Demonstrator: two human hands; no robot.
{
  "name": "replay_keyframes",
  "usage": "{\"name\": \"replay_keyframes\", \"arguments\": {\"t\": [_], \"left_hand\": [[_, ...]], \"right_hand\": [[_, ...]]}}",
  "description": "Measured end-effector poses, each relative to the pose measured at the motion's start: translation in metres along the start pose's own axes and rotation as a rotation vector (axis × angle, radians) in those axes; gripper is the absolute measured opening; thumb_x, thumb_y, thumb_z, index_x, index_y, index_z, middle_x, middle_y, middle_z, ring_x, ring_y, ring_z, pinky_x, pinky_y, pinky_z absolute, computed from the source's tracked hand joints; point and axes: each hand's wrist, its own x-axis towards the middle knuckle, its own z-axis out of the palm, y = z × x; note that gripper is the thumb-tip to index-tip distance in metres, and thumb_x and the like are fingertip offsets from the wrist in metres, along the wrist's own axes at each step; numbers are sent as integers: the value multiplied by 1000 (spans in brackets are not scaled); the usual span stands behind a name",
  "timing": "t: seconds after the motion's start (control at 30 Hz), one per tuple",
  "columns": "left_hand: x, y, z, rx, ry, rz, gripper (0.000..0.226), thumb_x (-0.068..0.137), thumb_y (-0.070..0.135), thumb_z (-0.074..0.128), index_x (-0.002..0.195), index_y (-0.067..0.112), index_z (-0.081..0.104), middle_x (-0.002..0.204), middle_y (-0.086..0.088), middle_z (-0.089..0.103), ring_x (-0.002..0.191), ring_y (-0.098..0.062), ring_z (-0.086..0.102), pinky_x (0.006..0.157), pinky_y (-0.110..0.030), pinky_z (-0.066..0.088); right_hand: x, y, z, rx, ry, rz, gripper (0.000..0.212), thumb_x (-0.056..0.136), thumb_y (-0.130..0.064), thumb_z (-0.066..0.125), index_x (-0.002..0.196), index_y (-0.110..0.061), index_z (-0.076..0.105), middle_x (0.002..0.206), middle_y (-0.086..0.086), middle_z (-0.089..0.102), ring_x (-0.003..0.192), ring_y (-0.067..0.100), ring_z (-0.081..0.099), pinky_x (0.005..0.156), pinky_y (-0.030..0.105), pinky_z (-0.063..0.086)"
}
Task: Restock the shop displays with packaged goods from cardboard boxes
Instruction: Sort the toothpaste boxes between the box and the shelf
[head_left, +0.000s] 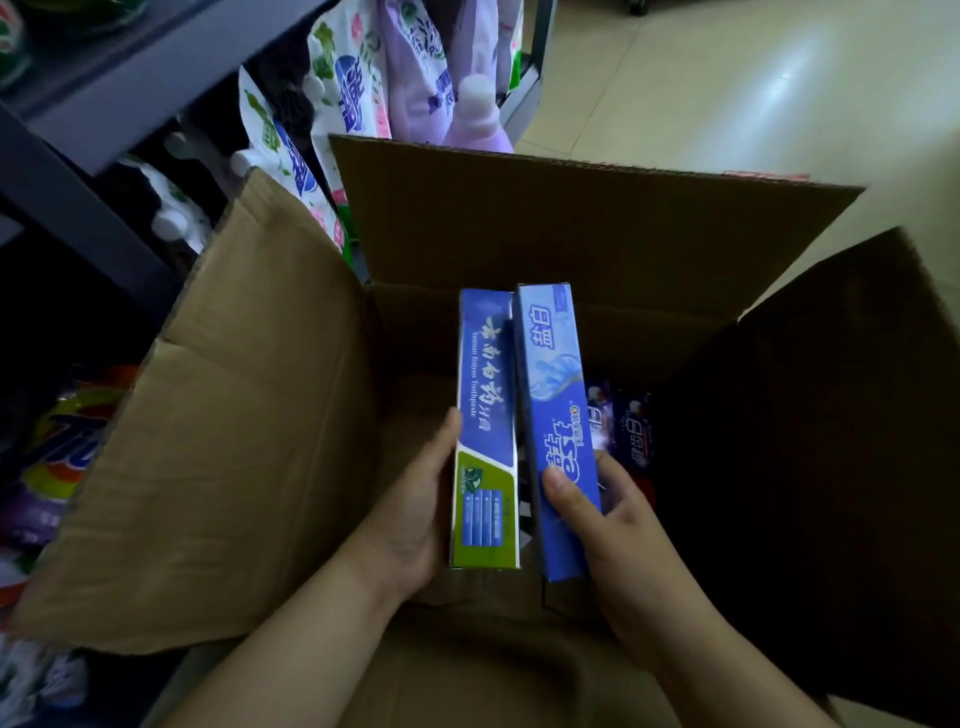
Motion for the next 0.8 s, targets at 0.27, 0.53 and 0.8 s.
{"name": "replay_keyframes", "arguments": {"t": [0.27, 0.53, 0.8], "left_hand": [[2, 2, 1, 55, 101, 126, 44, 71, 25, 64, 114, 13, 62, 108, -20, 70, 95, -36, 66, 90, -50, 51], [-39, 31, 18, 98, 231, 179, 46, 69, 23, 65, 114, 12, 59, 104, -17, 71, 96, -30, 66, 94, -49, 49], [-201, 111, 117, 53, 299, 133, 42, 67, 22, 66, 108, 14, 62, 93, -12, 75, 80, -27, 71, 81, -44, 53]], "right_hand": [[6, 4, -2, -11, 61, -2, 42, 72, -38, 68, 108, -20, 58, 103, 5, 73, 91, 26, 72, 80, 49, 57], [-17, -52, 12, 23, 101, 6, 36, 74, -36, 60, 103, -13, 59, 83, 7, 74, 83, 31, 71, 69, 43, 60], [-138, -202, 67, -81, 18, 107, 19, 77, -43, 58, 90, -29, 64, 98, 16, 69, 96, 33, 68, 87, 53, 53]]}}
